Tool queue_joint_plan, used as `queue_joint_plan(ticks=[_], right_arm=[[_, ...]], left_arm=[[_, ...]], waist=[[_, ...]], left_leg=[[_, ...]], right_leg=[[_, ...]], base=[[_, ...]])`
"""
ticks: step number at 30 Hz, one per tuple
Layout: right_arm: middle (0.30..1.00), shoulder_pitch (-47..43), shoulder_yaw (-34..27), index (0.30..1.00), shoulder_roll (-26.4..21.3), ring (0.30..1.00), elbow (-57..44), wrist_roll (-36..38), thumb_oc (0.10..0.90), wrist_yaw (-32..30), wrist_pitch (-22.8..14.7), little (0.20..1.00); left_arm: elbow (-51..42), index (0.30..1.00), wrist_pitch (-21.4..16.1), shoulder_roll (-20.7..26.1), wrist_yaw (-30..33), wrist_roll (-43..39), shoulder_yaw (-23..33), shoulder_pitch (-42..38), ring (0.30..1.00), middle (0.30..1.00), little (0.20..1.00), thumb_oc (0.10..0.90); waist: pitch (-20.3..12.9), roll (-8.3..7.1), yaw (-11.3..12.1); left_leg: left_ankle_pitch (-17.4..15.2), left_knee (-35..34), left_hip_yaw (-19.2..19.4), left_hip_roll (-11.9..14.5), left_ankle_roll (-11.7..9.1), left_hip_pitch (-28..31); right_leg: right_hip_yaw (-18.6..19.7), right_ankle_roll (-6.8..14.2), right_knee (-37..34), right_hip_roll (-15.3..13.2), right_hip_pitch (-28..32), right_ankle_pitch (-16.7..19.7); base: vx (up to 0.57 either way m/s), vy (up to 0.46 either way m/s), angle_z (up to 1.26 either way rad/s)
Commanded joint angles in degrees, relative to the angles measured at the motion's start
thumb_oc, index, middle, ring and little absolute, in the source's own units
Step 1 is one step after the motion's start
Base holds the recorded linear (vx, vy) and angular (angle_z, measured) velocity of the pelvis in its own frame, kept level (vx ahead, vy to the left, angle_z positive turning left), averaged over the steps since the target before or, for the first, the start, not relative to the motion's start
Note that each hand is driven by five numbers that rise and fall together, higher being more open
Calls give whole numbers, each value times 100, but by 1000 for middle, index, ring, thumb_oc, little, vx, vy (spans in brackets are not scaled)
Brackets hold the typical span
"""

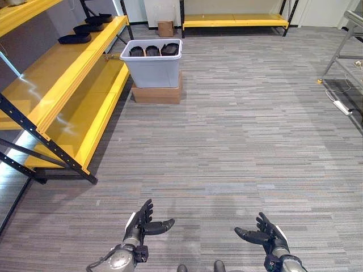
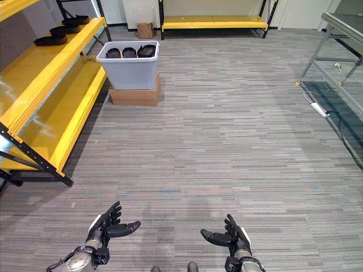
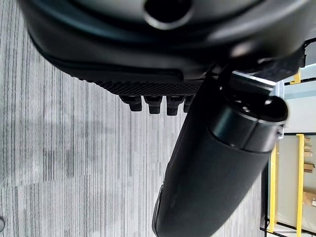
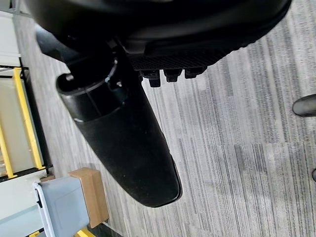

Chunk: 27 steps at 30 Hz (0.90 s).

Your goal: Move parts from the plastic box to the shelf.

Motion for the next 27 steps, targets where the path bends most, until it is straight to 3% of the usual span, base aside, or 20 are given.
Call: queue_joint_plan(ticks=[1,27], right_arm=[[1000,-85,-50,1000,-209,1000,-536,41,900,-37,-403,1000],[1000,-70,13,1000,-222,1000,-539,4,900,-36,-393,1000]], left_arm=[[-237,1000,-445,61,97,-74,286,-345,1000,1000,1000,900],[-161,1000,-421,38,54,-122,250,-302,1000,1000,1000,900]], waist=[[-116,-84,-21],[-118,-104,-20]], left_leg=[[-347,-16,-157,457,-414,202],[-359,-16,-181,482,-426,240]], right_leg=[[-40,340,38,-199,125,-370],[-50,323,38,-183,167,-415]], base=[[0,0,0],[0,0,0]])
